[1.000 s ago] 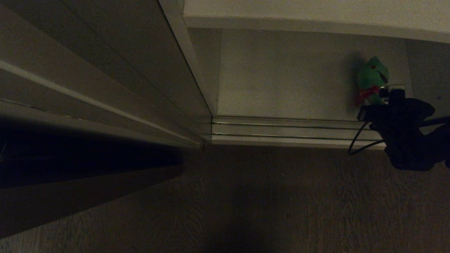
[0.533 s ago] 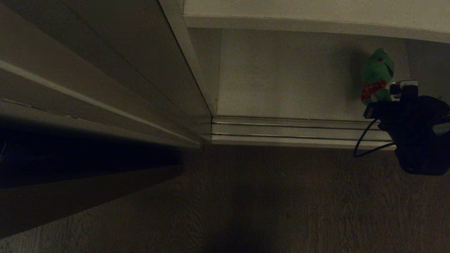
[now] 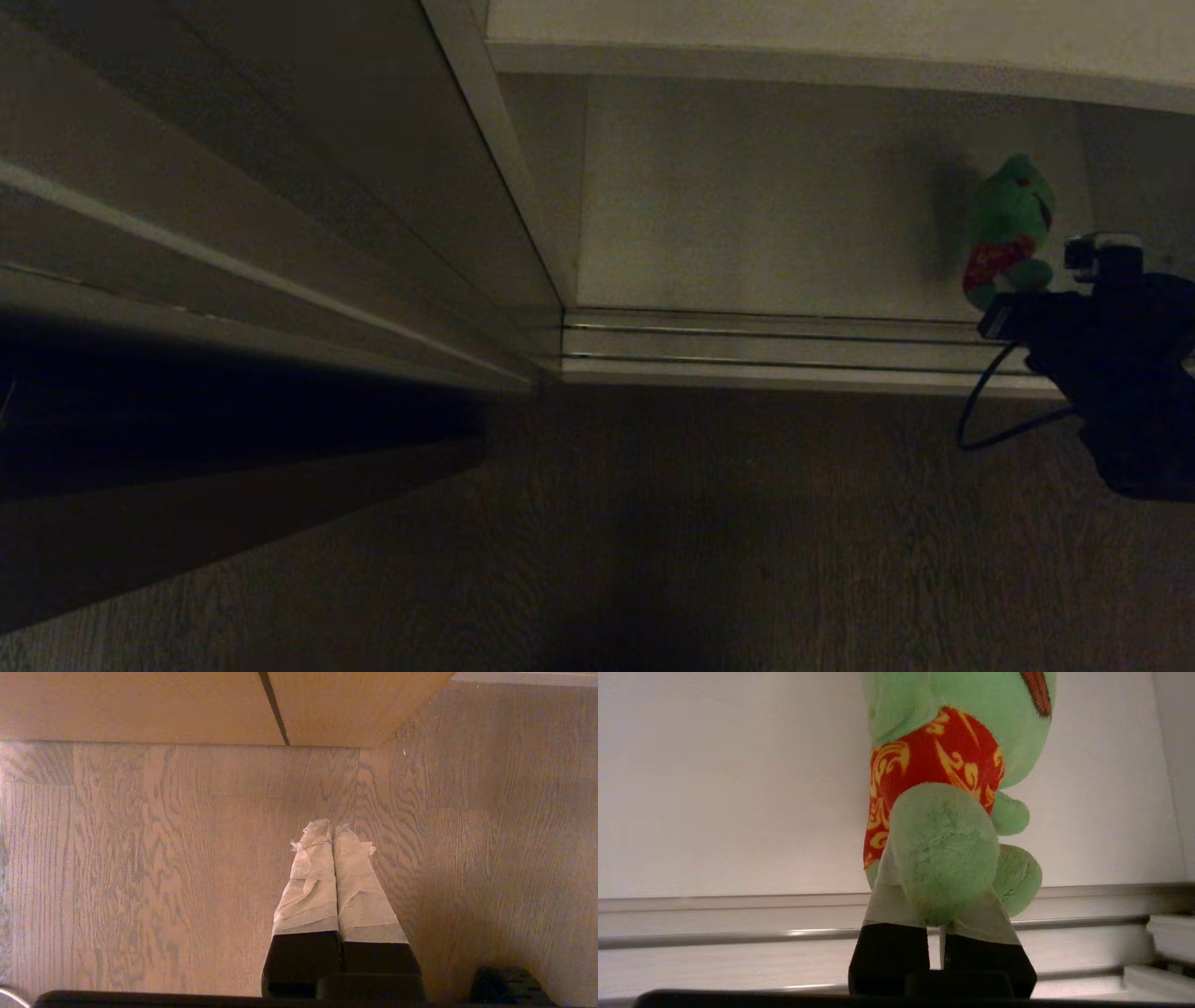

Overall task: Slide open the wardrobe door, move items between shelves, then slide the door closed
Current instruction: Place the green doll on the higher shelf

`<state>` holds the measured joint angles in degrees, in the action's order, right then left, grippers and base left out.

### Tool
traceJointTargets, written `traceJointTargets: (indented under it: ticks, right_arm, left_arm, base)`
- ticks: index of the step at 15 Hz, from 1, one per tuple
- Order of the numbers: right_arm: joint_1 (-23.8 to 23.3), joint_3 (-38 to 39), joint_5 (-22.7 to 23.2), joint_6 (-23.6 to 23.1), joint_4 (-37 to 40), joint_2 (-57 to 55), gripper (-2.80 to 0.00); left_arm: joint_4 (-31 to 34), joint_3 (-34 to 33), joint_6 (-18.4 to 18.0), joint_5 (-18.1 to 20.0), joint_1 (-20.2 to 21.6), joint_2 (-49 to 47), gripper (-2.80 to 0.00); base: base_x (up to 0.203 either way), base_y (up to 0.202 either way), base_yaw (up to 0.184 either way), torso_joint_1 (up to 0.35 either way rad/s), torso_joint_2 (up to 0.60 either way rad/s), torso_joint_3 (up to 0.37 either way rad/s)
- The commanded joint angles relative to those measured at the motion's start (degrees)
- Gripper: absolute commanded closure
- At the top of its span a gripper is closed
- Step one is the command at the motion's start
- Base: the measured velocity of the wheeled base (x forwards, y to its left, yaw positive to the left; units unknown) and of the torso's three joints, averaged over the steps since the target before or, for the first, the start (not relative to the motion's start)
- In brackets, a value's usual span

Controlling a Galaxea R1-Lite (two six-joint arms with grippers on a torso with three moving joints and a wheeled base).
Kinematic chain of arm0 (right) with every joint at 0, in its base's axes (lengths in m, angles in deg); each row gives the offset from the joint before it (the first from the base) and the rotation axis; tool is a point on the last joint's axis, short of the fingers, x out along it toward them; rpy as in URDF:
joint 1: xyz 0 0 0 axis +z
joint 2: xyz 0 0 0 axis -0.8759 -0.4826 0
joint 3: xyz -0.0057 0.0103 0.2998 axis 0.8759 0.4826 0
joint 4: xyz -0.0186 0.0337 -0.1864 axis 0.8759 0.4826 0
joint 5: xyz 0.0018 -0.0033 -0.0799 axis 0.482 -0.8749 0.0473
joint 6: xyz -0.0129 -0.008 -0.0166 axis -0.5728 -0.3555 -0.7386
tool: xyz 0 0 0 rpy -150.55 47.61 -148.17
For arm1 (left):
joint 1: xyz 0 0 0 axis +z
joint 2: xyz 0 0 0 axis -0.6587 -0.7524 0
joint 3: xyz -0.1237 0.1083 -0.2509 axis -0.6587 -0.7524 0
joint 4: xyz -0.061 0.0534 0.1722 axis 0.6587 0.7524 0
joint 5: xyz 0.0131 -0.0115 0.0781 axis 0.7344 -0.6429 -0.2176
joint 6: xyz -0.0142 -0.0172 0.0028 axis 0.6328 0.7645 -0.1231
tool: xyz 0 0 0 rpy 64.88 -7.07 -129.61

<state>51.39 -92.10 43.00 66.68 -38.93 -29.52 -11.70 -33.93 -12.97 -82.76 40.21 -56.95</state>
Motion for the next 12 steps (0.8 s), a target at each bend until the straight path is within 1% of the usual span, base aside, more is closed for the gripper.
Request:
traceJointTargets:
  ticks: [1,3,4,5,7,10,12]
  right_arm:
    - [-0.02,2.57,0.13,1.69,0.17,5.06,0.00]
    - [-0.01,6.05,0.88,1.56,2.04,7.44,0.00]
    - [0.11,7.07,2.86,0.39,5.08,8.38,0.00]
    - [0.22,7.07,3.58,-1.15,6.89,9.56,0.00]
    - [0.19,9.94,3.44,-2.32,9.56,13.67,0.00]
    - [0.18,23.79,3.42,-2.64,11.40,23.09,0.00]
    - [0.23,29.67,3.30,-2.88,12.51,29.12,0.00]
  left_arm:
    - [0.01,0.00,0.00,0.00,0.02,0.01,0.00]
    - [0.01,0.00,0.00,0.00,-0.07,0.01,0.00]
    - [0.01,0.00,0.00,0.00,0.02,0.01,0.00]
    - [0.01,0.00,0.00,0.00,0.00,0.01,0.00]
    - [0.01,0.00,0.00,0.00,0.00,0.01,0.00]
    - [0.01,0.00,0.00,0.00,-0.03,0.04,0.00]
    - [0.01,0.00,0.00,0.00,0.02,0.01,0.00]
  base:
    - [0.000,0.000,0.000,0.000,0.00,0.000]
    - [0.000,0.000,0.000,0.000,0.00,0.000]
    - [0.000,0.000,0.000,0.000,0.00,0.000]
    - [0.000,0.000,0.000,0.000,0.00,0.000]
    - [0.000,0.000,0.000,0.000,0.00,0.000]
    - [0.000,0.000,0.000,0.000,0.00,0.000]
    - [0.000,0.000,0.000,0.000,0.00,0.000]
